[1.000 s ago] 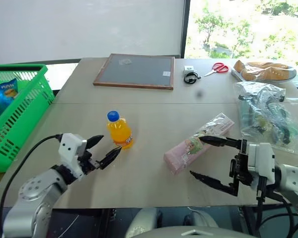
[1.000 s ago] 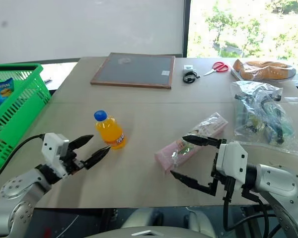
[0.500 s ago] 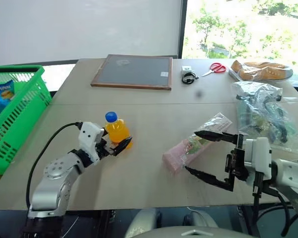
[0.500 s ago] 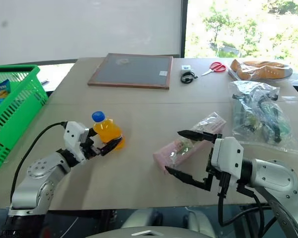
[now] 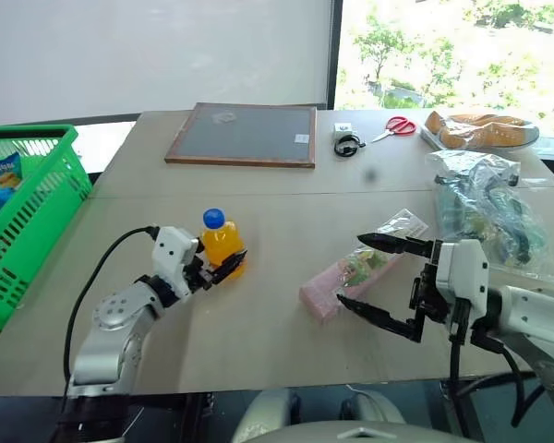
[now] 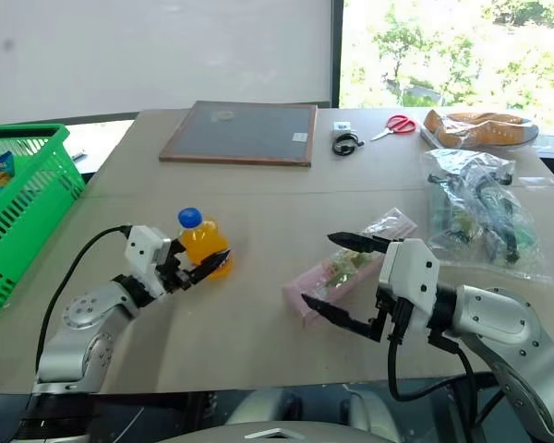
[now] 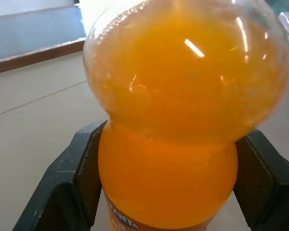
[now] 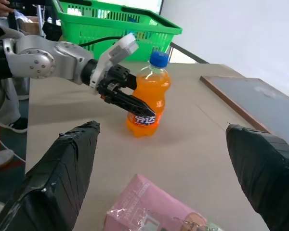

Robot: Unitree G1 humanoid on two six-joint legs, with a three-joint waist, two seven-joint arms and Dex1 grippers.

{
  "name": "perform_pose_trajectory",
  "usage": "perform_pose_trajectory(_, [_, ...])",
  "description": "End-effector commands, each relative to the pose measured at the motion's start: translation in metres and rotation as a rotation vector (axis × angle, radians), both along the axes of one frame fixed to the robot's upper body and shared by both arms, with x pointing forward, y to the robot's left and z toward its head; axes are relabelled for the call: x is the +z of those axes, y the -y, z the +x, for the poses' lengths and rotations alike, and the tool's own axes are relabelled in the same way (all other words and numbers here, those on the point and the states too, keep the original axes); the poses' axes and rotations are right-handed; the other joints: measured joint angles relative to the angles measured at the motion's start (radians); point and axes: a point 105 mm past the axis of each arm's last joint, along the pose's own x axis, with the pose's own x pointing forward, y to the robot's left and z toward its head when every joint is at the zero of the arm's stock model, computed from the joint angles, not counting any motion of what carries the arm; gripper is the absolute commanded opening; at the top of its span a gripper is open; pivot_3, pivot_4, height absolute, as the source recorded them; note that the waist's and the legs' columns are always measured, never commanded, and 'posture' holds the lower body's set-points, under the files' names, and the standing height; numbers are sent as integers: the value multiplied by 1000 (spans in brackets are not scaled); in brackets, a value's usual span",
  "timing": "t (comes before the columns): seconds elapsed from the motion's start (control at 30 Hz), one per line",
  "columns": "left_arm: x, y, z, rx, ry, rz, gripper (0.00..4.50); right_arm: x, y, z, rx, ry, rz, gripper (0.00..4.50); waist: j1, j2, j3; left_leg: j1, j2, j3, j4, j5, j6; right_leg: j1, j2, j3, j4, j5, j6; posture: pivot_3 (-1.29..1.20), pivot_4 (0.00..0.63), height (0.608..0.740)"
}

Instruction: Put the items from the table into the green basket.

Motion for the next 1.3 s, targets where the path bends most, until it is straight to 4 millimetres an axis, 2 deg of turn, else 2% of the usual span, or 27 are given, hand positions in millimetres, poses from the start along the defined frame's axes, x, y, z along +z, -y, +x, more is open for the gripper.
perform_pose_trajectory(0.03, [22,-1,-3,29,68,-38,2970,5,-3,6,6,-9,23,4500,2,0,1,0,0,0,0,0,0,0,0,0,0,0,0,52,62,740])
perform_pose_trajectory(0.17, [36,-16,-5,135,123,-60,2970,1,-7,11,36,-61,38,4500,8,-1,1,0,0,0,0,0,0,-1,0,-1,0,0,0,104,43,740])
perform_pose_trajectory(0.33, [67,-57,2,358,221,-90,2970,13,-26,25,77,-60,109,4500,18,-2,1,0,0,-1,0,0,-1,-1,1,-1,2,0,0,172,38,740])
perform_pose_trajectory(0.47, [104,-86,4,492,319,-107,2970,22,-40,33,104,-56,156,4500,52,-6,-1,-1,0,-1,0,1,-1,-3,1,-1,2,0,0,256,26,740])
perform_pose_trajectory(0.53, [143,-109,1,599,424,-124,2970,22,-48,43,122,-84,166,4500,68,-10,-3,-1,0,-1,0,0,-2,-3,1,-1,2,0,0,301,19,740])
perform_pose_trajectory(0.6, [172,-128,-6,683,498,-117,2970,24,-60,54,143,-110,170,4500,84,-17,-5,-1,0,-2,0,1,-4,-4,2,-2,3,0,0,329,16,740])
perform_pose_trajectory(0.67, [191,-143,-9,740,533,-110,2970,28,-74,62,181,-123,172,4500,100,-19,-6,-1,0,-3,0,0,-5,-4,3,-2,3,0,0,358,11,740])
perform_pose_trajectory(0.83, [222,-184,-10,856,561,-72,2970,40,-113,74,259,-90,170,4500,150,-19,-7,-1,0,-3,-1,0,-6,-5,3,-4,4,0,0,392,1,740])
perform_pose_trajectory(0.9, [236,-208,-11,916,563,-61,2970,48,-129,78,274,-78,173,4500,168,-22,-9,-2,0,-4,-1,0,-7,-7,3,-6,5,0,0,396,0,740])
perform_pose_trajectory(1.03, [246,-245,-13,994,536,-25,2970,67,-149,79,309,-71,230,4500,182,-28,-13,-4,-1,-5,-1,0,-10,-12,1,-15,10,0,-1,397,0,740])
perform_pose_trajectory(1.1, [242,-263,-12,1033,494,-14,2970,78,-155,82,296,-81,276,4500,191,-30,-14,-5,-1,-5,-1,0,-11,-15,-1,-18,13,0,-1,398,0,740])
perform_pose_trajectory(1.3, [230,-280,6,1040,437,32,2970,91,-157,92,217,-64,330,4500,214,-36,-18,-5,-1,-6,-1,-1,-12,-18,-3,-25,19,0,-1,363,0,740])
